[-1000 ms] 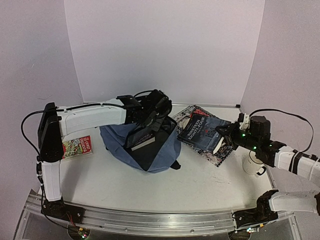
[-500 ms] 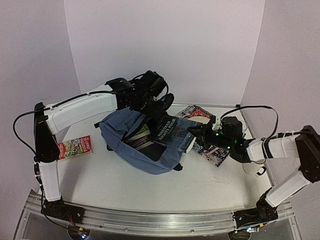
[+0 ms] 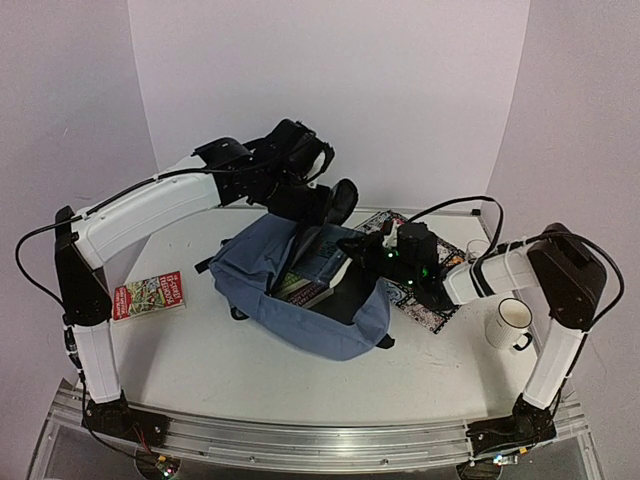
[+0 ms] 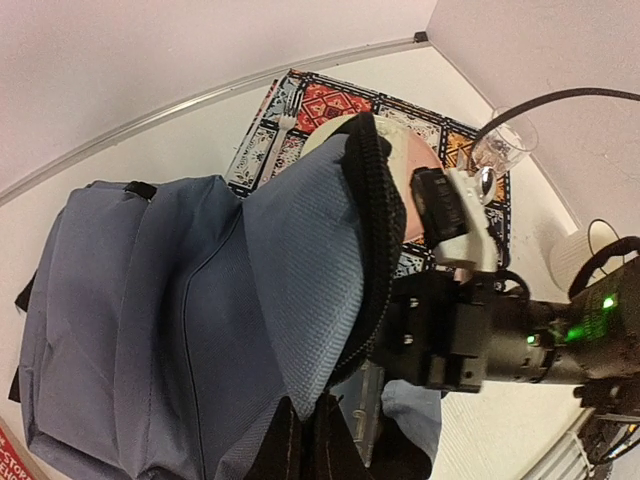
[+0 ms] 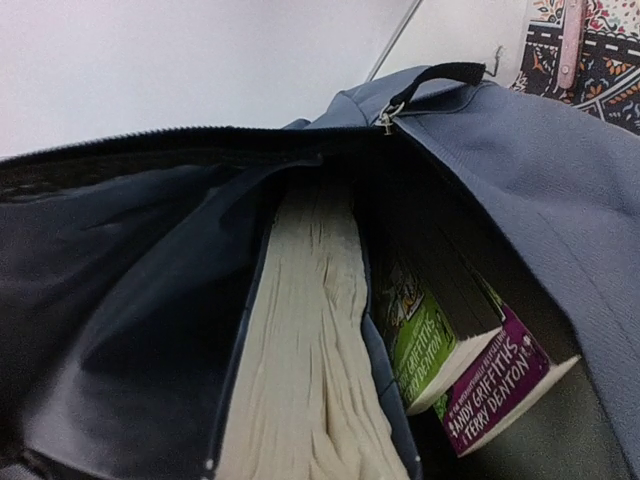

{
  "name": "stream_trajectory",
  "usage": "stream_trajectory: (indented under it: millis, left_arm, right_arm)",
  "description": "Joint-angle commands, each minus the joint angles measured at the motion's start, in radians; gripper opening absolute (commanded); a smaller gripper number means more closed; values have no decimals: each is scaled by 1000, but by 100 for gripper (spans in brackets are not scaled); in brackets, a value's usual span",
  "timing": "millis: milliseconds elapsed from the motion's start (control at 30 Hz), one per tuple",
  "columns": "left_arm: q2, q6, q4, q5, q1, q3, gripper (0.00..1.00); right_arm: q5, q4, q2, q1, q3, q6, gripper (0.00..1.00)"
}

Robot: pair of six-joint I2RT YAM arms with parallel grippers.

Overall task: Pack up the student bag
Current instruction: Place the book in the largest pocket of the bag.

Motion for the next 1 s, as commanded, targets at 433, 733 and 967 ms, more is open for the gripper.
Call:
stream_trajectory:
  millis: [433,733,967]
  left_arm:
    - [-186,-106,157,121,-10,-78,0]
    - [-273,-113,261,55,5,-301,0]
    - [-300,-122,292,61,12,-378,2]
  right_arm:
    - [394,-123,227,202,363,-88,3]
    - [266,-278,211,225,372,-184,30]
    - [220,-477,75,224,349,-383,52]
